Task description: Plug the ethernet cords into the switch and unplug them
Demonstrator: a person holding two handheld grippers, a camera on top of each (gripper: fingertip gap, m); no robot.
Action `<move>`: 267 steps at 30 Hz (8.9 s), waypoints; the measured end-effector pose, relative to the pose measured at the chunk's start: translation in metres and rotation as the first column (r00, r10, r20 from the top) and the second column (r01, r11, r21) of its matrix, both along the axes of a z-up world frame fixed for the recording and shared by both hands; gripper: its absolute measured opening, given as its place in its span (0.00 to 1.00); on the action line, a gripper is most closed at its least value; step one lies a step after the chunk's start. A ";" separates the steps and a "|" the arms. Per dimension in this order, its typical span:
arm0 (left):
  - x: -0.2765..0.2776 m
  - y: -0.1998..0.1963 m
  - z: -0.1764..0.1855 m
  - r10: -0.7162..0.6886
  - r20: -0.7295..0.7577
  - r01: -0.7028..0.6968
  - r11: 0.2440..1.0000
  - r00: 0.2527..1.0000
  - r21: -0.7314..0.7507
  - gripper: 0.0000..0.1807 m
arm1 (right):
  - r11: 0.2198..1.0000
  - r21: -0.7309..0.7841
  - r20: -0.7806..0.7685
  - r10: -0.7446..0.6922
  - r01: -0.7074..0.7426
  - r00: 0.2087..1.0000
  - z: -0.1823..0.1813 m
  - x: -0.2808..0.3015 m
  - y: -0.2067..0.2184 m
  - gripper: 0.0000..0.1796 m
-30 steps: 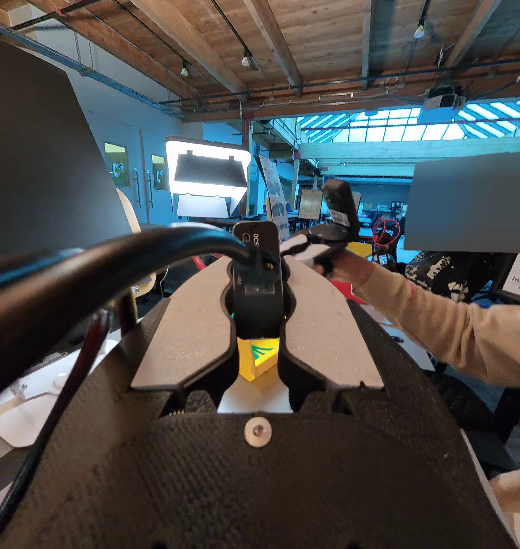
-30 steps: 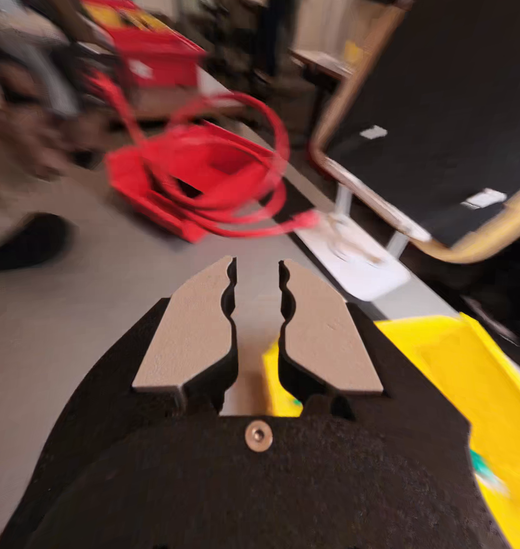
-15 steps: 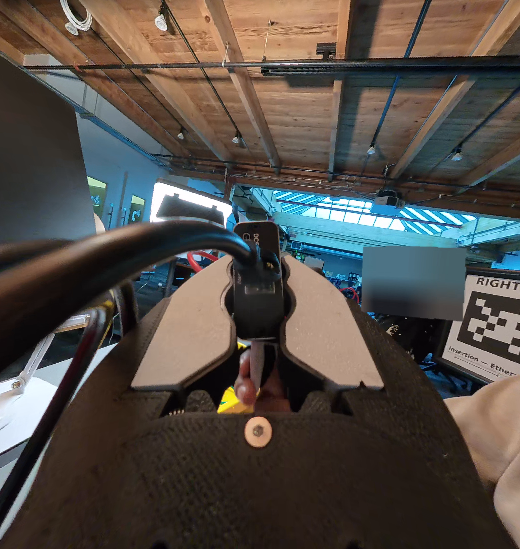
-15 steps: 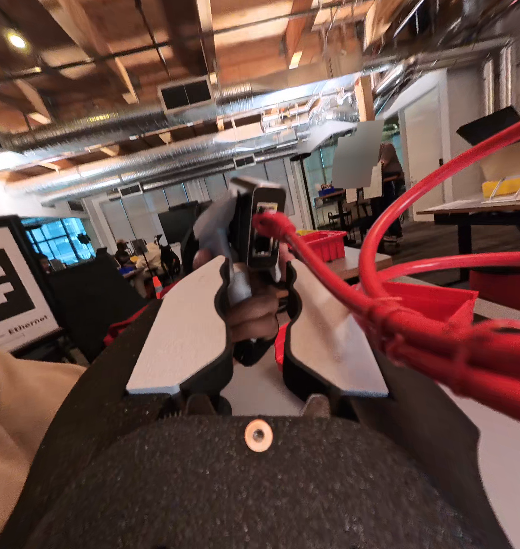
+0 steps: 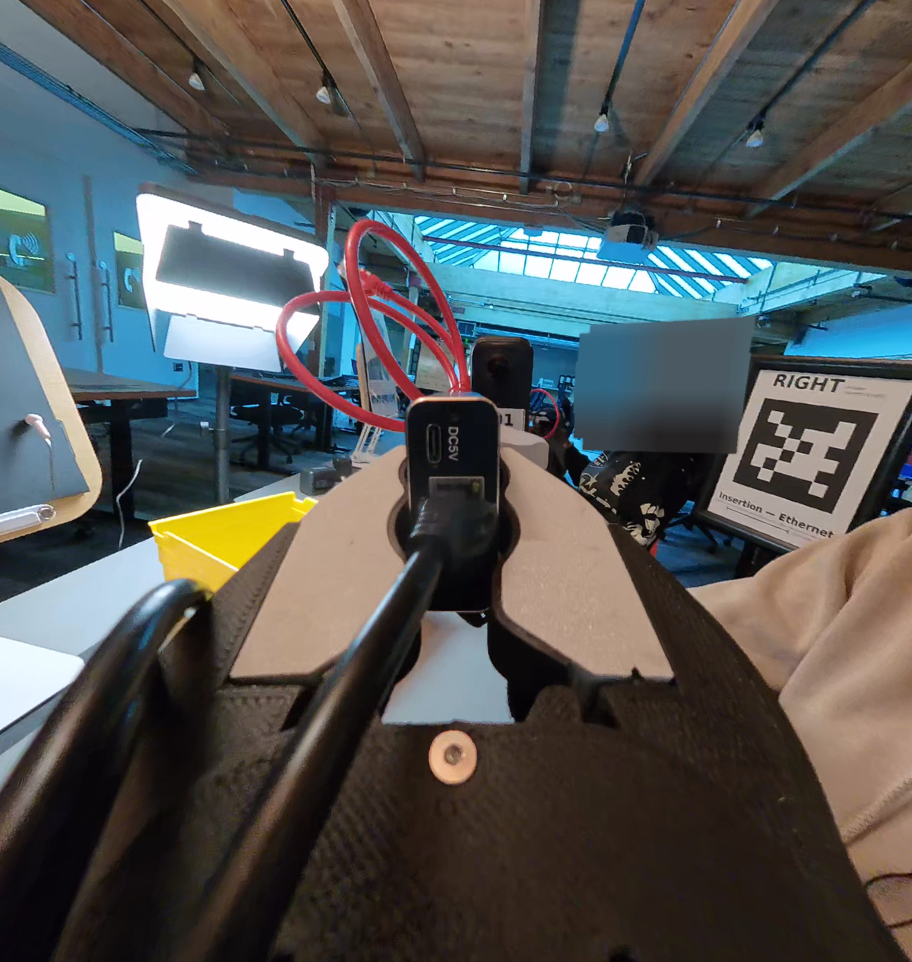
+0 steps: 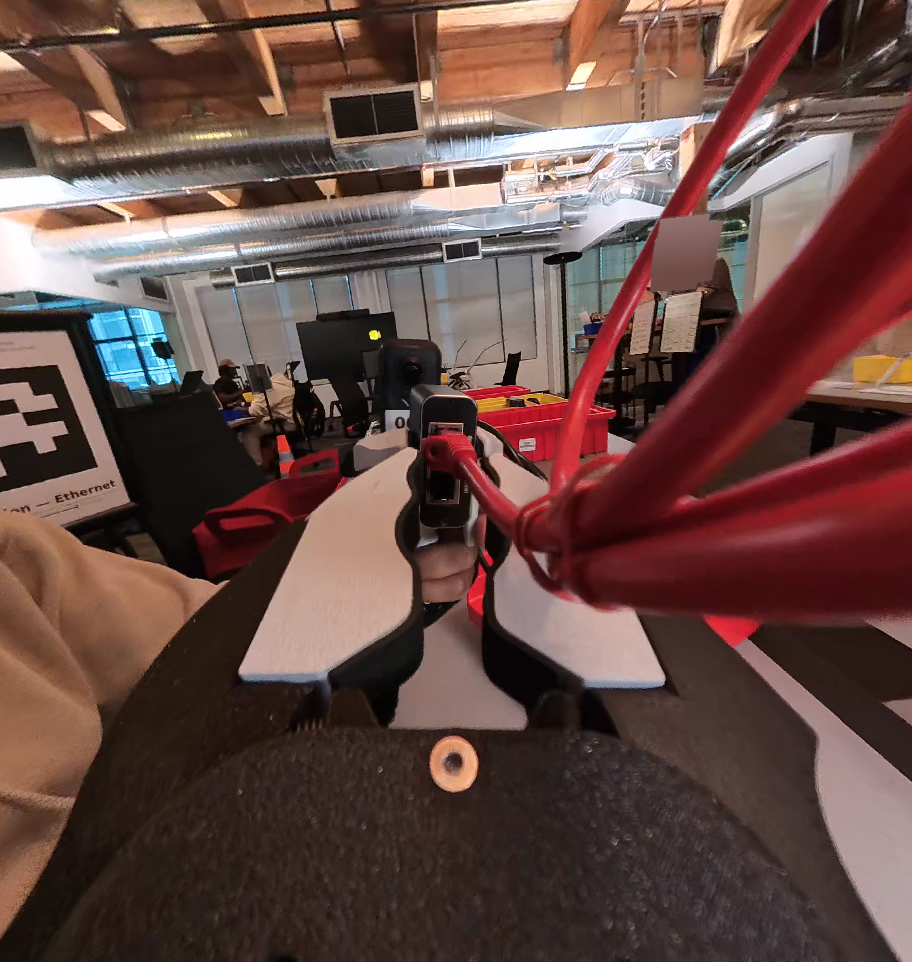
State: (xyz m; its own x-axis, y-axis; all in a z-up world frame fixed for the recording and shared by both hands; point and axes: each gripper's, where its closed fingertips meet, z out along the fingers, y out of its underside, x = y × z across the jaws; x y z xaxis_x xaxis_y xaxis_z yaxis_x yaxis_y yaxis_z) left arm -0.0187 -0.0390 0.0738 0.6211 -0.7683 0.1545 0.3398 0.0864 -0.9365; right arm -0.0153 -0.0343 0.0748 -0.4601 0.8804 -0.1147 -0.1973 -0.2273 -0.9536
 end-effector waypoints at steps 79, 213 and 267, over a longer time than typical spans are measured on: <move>-0.047 -0.046 0.058 0.216 0.007 -0.212 0.956 0.976 0.205 0.15 | 0.999 0.049 0.439 -0.024 0.003 0.898 -0.061 0.045 0.070 0.07; 0.009 0.024 -0.057 -0.064 -0.161 0.044 0.991 0.985 -0.126 0.14 | 0.985 0.121 0.028 -0.129 0.125 0.991 -0.016 0.019 0.051 0.06; 0.017 -0.005 -0.037 -0.092 -0.280 0.057 0.990 0.956 -0.129 0.15 | 0.974 0.119 0.059 0.189 -0.195 0.980 -0.040 0.016 -0.009 0.08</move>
State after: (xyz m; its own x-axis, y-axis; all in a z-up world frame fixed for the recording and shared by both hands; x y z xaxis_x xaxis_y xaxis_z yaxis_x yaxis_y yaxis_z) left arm -0.0016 -0.0436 0.0369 0.5941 -0.8012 0.0724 0.0594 -0.0461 -0.9972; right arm 0.0008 -0.0431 0.0349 -0.6187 0.7848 -0.0362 -0.1157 -0.1367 -0.9838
